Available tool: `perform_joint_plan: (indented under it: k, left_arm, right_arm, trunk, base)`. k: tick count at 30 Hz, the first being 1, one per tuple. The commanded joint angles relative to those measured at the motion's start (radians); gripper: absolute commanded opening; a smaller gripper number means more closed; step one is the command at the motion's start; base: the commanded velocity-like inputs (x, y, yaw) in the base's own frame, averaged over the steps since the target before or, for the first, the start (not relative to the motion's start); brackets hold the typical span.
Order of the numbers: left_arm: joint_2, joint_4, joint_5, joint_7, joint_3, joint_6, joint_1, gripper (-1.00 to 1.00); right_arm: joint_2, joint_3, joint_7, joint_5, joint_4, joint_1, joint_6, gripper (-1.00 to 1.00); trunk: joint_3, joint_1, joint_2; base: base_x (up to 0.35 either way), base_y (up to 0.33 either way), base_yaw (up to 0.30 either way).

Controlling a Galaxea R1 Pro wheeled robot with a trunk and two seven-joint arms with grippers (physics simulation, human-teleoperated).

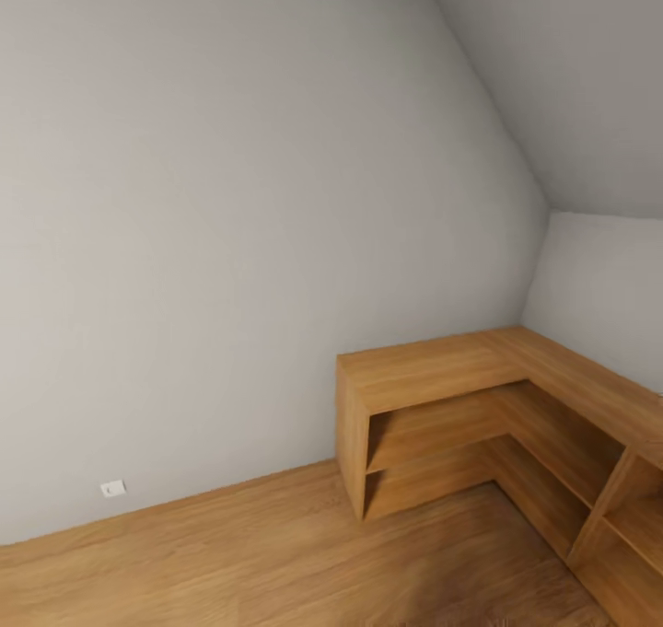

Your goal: In the bedroom, organize the workspace by keeping the computer under the desk, ensuring the monitor is on the desk, placing the keyboard on the desk next to the monitor, placing the mouse on the desk next to the keyboard, moving the folder from the swivel chair onto the desk next to the mouse, stacking the notebook on top of the folder with the pen on top of the notebook, and positioning the swivel chair next to the desk.

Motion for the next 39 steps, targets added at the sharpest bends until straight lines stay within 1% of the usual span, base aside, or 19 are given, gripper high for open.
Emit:
perform_joint_plan:
  k: [1,15,39]
  left_arm:
    - [0.000,-0.002,0.006,0.006,-0.009,-0.001,0.001,1.00]
    - [0.000,-0.002,0.005,0.006,-0.009,-0.001,0.001,1.00]
    - [-0.002,-0.002,0.003,0.006,-0.011,0.002,0.001,1.00]
  right_arm:
    - [0.000,0.008,-0.008,0.001,0.002,-0.001,0.000,1.00]
    - [0.000,0.008,-0.008,0.001,0.002,-0.001,0.001,1.00]
    - [0.001,0.008,-0.008,0.002,0.002,-0.001,0.001,1.00]
  trunk:
    - [-0.001,0.000,-0.001]
    - [-0.001,0.000,-0.001]
    - [-0.001,0.000,-0.001]
  base:
    - [0.000,0.000,-0.234]
    - [0.000,0.000,-0.230]
    - [0.010,0.000,-0.267]
